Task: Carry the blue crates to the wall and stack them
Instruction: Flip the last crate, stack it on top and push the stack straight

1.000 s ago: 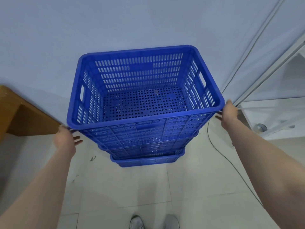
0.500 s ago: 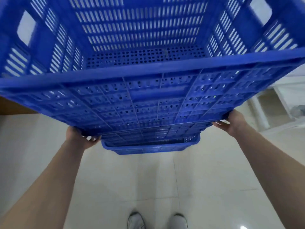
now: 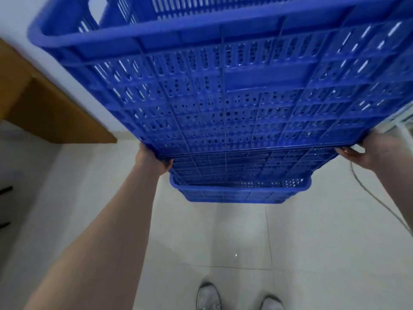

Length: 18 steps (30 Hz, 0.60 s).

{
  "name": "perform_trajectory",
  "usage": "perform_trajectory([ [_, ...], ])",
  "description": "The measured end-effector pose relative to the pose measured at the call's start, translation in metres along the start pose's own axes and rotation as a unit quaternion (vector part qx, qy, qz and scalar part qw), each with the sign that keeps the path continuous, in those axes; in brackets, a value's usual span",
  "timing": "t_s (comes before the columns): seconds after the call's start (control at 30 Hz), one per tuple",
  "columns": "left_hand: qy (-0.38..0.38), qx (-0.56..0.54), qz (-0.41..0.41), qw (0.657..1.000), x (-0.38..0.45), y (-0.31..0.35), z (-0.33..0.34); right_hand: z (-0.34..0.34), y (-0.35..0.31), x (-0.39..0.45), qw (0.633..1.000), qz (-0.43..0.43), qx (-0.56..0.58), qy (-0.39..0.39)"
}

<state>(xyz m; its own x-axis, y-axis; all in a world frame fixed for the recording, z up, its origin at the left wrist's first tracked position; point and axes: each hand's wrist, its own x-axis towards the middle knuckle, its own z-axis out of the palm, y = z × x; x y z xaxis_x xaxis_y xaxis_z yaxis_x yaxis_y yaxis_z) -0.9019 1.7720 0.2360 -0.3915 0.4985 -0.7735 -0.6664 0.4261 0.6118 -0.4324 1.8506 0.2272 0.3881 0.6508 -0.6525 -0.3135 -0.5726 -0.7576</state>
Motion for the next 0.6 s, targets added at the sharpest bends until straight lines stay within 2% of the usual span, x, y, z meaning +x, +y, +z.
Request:
perform_trajectory([
  [0.13,-0.018,-0.024,-0.001,1.0,0.002,-0.004,0.003,0.001,-0.002,-0.011,1.0,0.011,0.004,0.003],
  [0.33,-0.049,0.013,-0.003,0.999,0.009,0.0,0.006,-0.005,-0.009,-0.013,1.0,0.007,-0.004,-0.011],
  [0.6,-0.013,0.028,-0.012,0.999,0.005,0.023,0.003,-0.008,-0.005,-0.018,1.0,-0.009,0.016,-0.009],
])
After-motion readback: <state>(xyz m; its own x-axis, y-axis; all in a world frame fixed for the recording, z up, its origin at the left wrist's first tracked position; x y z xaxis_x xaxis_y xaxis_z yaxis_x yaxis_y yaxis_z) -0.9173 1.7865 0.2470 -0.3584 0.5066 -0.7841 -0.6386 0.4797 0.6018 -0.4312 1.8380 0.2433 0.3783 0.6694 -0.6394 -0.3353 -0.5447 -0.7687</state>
